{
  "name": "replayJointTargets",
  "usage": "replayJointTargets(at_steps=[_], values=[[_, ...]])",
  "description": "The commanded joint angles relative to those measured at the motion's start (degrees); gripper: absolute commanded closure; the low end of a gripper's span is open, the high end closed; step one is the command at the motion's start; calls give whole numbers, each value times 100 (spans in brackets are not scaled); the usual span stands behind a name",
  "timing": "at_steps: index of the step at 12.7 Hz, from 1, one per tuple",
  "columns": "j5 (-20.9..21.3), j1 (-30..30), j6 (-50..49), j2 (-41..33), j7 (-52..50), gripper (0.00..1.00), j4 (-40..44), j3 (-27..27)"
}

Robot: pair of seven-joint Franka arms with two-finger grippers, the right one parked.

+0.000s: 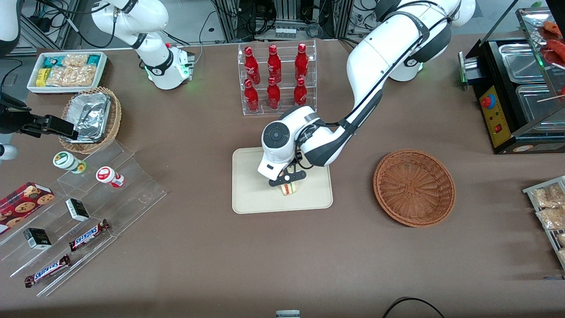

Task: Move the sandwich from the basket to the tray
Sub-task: 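Lower the sandwich onto the tray and open the left gripper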

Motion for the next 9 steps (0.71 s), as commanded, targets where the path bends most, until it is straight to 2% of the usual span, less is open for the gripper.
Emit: replayJointTargets(at_steps=[1,5,7,9], values=[[57,-29,-122,-36,-134,0,210,1],[-65,7,-815,-528,-37,0,429,-26],[-302,164,-1175,-599,338,0,701,-52],[-723,419,-1501,-713,1084,0,930,-52]])
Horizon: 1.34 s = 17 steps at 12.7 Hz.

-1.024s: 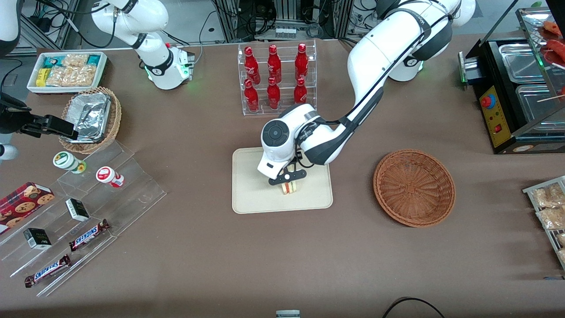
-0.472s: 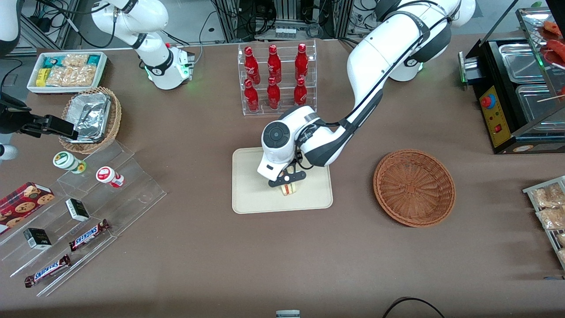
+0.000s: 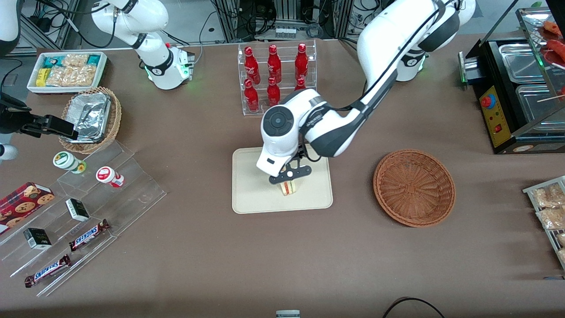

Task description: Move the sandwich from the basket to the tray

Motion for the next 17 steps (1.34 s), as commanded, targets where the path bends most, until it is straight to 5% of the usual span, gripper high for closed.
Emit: replayJointTargets(at_steps=[1,5,11,17], values=[[-294,276,-377,-242,899,0,176,9],[-294,1057,-1019,-708,1996,0,-165,9],[-355,2393,-994,-2184,3950,0,-1886,0],[-373,3079,-1002,-2966,5030,0,-2696,18]])
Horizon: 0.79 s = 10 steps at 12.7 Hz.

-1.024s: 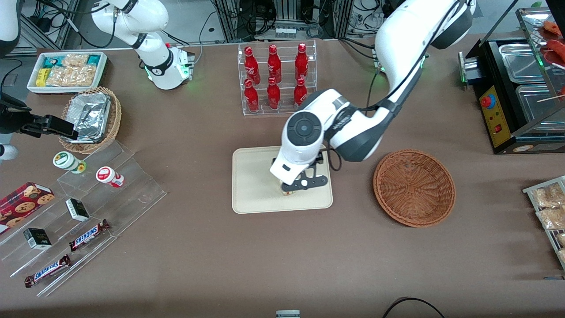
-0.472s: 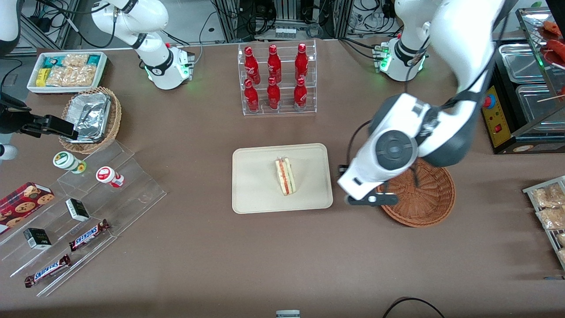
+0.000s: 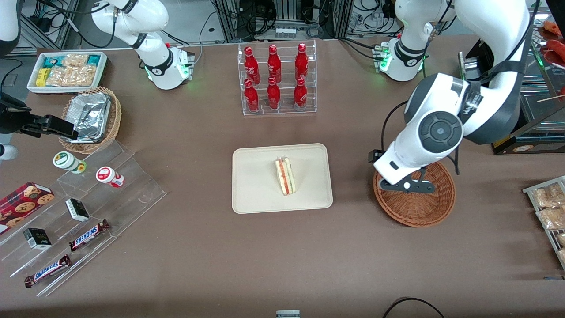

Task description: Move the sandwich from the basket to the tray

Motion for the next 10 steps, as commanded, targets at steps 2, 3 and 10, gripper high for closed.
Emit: replayJointTargets(at_steps=[2,3,10], values=[[-124,703,151,-957,1181,0,-998,-10],[-290,731,107,-1160,1419,0,-1087,120],[-485,2,-1245,-1961,2204,0,-870,1554]])
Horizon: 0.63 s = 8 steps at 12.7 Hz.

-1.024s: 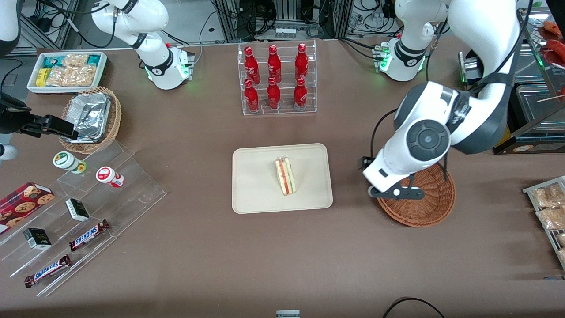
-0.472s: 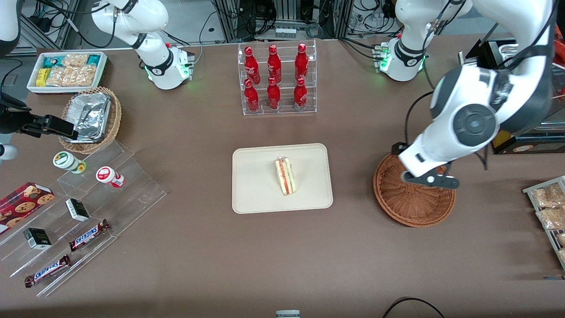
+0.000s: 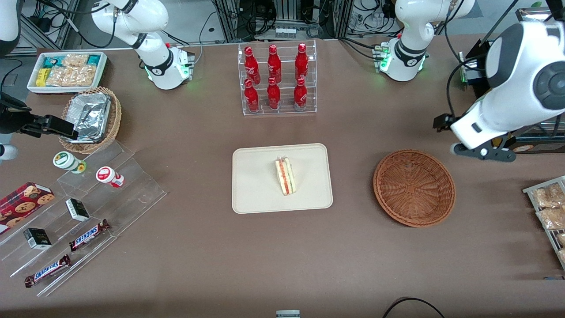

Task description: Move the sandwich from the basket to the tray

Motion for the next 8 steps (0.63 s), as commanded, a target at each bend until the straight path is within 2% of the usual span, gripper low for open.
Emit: replayJointTargets(at_steps=[1,3,4,5,8], values=[[-93,-125,-430,-240,97,0,228,118],[-93,-203,-537,-249,62,0,449,257],[-93,-595,-537,-301,61,0,528,650],[-93,-712,-537,-337,61,0,555,802],[-267,-705,-520,-363,53,0,652,830]])
